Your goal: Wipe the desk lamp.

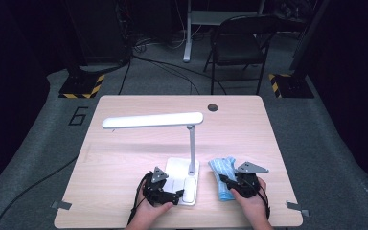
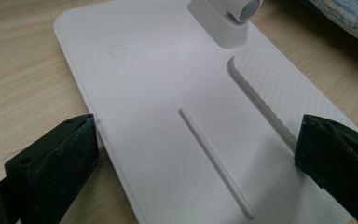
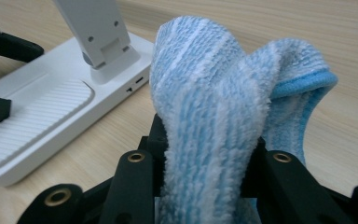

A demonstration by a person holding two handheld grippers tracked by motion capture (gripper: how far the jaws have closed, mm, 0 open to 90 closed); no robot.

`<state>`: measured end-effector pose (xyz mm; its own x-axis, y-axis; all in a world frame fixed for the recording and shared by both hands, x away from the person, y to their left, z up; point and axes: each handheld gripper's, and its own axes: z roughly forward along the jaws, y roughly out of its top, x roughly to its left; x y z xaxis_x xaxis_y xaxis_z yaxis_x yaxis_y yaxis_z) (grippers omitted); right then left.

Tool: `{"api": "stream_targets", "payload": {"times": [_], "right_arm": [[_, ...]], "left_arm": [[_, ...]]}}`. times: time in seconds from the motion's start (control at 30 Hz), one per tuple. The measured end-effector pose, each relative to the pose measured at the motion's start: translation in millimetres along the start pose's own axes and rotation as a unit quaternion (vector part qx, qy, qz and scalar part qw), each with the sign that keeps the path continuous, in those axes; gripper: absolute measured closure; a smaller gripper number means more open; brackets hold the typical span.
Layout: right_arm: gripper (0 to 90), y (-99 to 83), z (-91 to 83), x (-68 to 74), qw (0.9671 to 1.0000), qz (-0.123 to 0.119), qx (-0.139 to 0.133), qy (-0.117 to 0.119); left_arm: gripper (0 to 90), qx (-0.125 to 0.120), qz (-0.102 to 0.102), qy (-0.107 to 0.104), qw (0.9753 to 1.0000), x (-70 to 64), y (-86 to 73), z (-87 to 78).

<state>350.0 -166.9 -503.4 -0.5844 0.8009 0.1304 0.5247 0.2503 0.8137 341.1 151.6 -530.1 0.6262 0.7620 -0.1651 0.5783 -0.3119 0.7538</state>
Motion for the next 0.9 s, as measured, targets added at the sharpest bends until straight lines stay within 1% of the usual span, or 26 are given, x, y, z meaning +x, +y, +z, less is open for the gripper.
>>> {"api": "stream_targets", "payload": {"times": [0.03,0.07,0.1,0.13,0.17,0.2,0.3,0.33,0.37,0.43,0.5,0.53,0.6,0.63,0.7,0.8,0.83,0.87,0.9], "right_arm": [[66.2,0.5,-0.1,1.6,1.0,0.001,0.001,0.0],[66.2,1.4,0.7,5.9,1.0,-0.001,0.0,0.006],[66.2,1.6,1.4,8.9,0.9999,0.0,-0.002,0.011],[66.2,2.0,2.6,12.9,0.9999,-0.003,-0.001,0.017],[66.2,2.3,3.8,17.5,0.9997,-0.003,0.005,0.023],[66.1,2.5,5.7,21.9,0.9995,-0.009,0.009,0.028],[65.8,2.3,11.5,34.1,0.9987,-0.014,0.017,0.045],[65.6,2.2,12.7,37.9,0.9984,-0.013,0.026,0.049],[65.4,1.9,14.0,40.1,0.9981,-0.018,0.029,0.051],[64.6,0.4,18.0,47.8,0.9969,-0.025,0.04,0.064],[63.7,-0.8,22.0,52.2,0.9964,-0.034,0.046,0.063],[63.1,-1.3,24.6,53.5,0.9959,-0.042,0.051,0.063],[61.9,-2.3,30.4,56.0,0.9947,-0.041,0.065,0.068],[61.9,-2.4,33.0,56.4,0.9944,-0.041,0.071,0.067],[62.5,-2.0,34.6,57.5,0.9943,-0.036,0.074,0.067],[62.8,-1.7,36.4,58.0,0.9944,-0.037,0.073,0.067],[62.8,-1.5,37.1,56.9,0.9944,-0.033,0.07,0.072],[62.7,-1.3,38.0,55.8,0.9946,-0.03,0.069,0.071],[62.8,-1.0,38.7,55.5,0.9944,-0.025,0.069,0.076]], "left_arm": [[0.0,-0.001,0.0,-0.001,1.0,0.0,-0.1,0.0],[0.0,-0.001,0.0,-0.001,1.0,0.1,-0.1,0.0],[0.0,0.001,0.005,-0.001,1.0,0.9,0.0,-0.4],[0.0,-0.002,0.005,-0.003,1.0,1.0,-0.3,-0.2],[0.0,0.003,0.012,-0.003,0.9999,1.9,-0.4,-1.1],[0.0,0.0,0.008,-0.003,1.0,1.3,-0.6,-0.9],[0.0,-0.002,0.002,-0.003,1.0,-0.1,-1.3,-0.9],[0.0,-0.002,0.002,-0.003,1.0,-0.3,-1.4,-0.9],[0.0,0.0,0.0,-0.001,1.0,-0.8,-1.8,-1.7],[0.0,0.002,0.004,-0.002,1.0,-0.4,-1.6,-1.9],[0.0,0.002,0.004,-0.002,1.0,-0.5,-1.7,-1.9],[0.0,0.002,0.005,-0.002,1.0,-0.4,-1.7,-2.0],[0.0,0.002,0.004,-0.001,1.0,-0.7,-1.7,-2.0],[0.0,0.001,0.002,0.0,1.0,-1.1,-1.7,-1.7],[0.0,0.0,-0.002,0.003,1.0,-1.8,-1.6,-1.5],[0.0,-0.002,-0.001,0.003,1.0,-1.1,-1.3,-0.8],[0.0,-0.002,-0.004,0.005,1.0,-1.0,-1.1,-0.6],[0.0,0.0,-0.003,0.005,1.0,-0.4,-0.7,-0.9],[0.0,-0.002,-0.008,0.007,0.9999,0.0,-0.2,-0.1]]}}
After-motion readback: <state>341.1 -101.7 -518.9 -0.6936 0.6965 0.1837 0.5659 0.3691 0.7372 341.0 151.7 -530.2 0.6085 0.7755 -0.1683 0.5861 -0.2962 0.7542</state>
